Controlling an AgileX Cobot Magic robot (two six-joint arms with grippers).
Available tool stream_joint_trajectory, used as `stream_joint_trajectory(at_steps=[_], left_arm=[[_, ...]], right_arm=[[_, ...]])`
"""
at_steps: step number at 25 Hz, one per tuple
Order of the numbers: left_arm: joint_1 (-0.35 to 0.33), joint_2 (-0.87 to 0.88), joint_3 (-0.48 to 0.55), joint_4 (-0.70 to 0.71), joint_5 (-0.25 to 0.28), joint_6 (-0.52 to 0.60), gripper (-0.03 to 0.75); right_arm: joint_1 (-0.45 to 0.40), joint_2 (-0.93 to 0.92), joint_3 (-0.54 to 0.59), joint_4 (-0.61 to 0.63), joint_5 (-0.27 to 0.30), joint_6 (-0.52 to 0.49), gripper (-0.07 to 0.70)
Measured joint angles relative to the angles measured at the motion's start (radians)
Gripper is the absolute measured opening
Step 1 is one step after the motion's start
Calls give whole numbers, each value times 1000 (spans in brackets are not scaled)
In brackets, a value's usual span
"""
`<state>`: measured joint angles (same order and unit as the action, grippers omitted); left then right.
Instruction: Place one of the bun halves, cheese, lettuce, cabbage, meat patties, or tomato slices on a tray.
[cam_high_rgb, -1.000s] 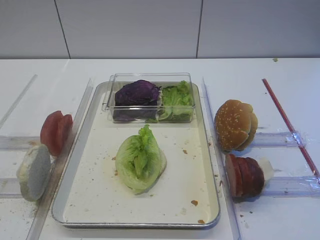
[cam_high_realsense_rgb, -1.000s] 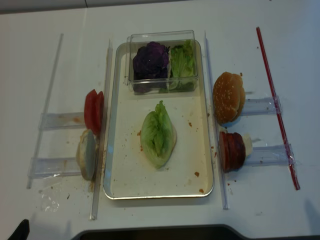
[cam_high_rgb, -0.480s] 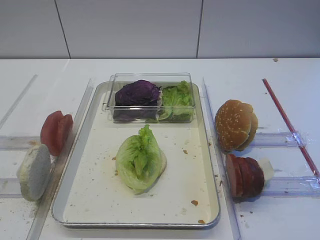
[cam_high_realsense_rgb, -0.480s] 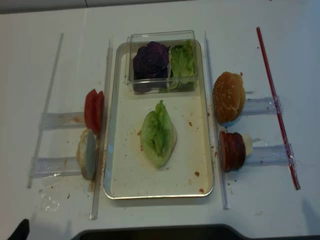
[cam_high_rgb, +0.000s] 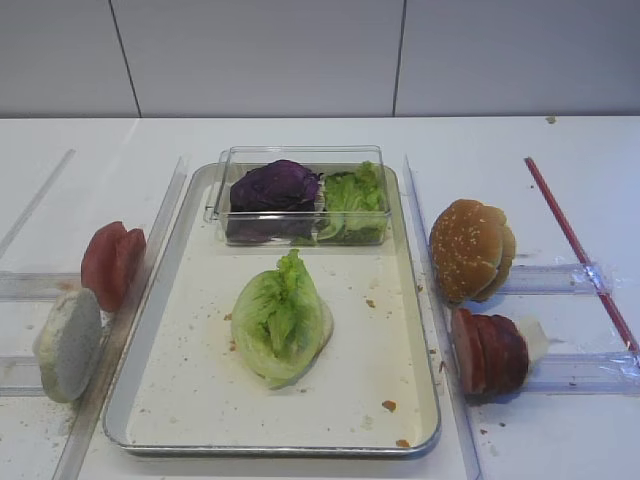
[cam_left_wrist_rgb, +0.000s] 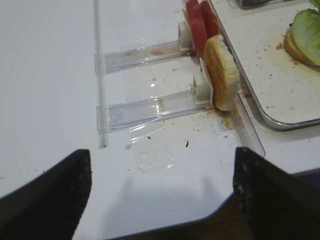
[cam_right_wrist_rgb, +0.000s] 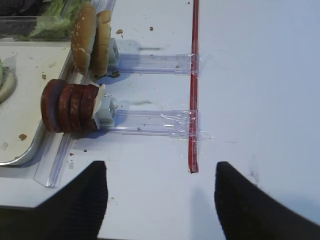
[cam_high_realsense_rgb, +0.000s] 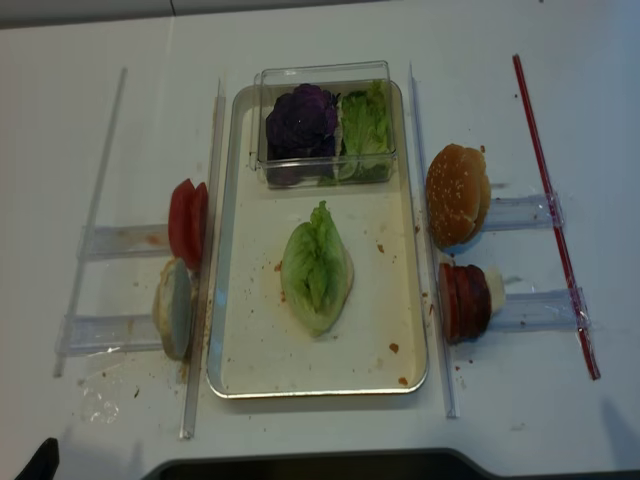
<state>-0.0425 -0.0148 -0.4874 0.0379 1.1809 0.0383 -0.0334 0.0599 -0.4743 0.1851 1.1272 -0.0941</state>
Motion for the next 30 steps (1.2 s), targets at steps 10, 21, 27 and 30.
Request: stream_joint_trajectory(at_steps=[10,21,27,30], left_arm=[[0,0,0,0,0,0,533],[0,0,0,0,0,0,533],[0,0,0,0,0,0,533],[0,0,0,0,0,0,533]], right_arm=[[0,0,0,2,0,0,468],[0,0,0,2,0,0,468],[0,0,0,2,0,0,468],[0,0,0,2,0,-2,468]])
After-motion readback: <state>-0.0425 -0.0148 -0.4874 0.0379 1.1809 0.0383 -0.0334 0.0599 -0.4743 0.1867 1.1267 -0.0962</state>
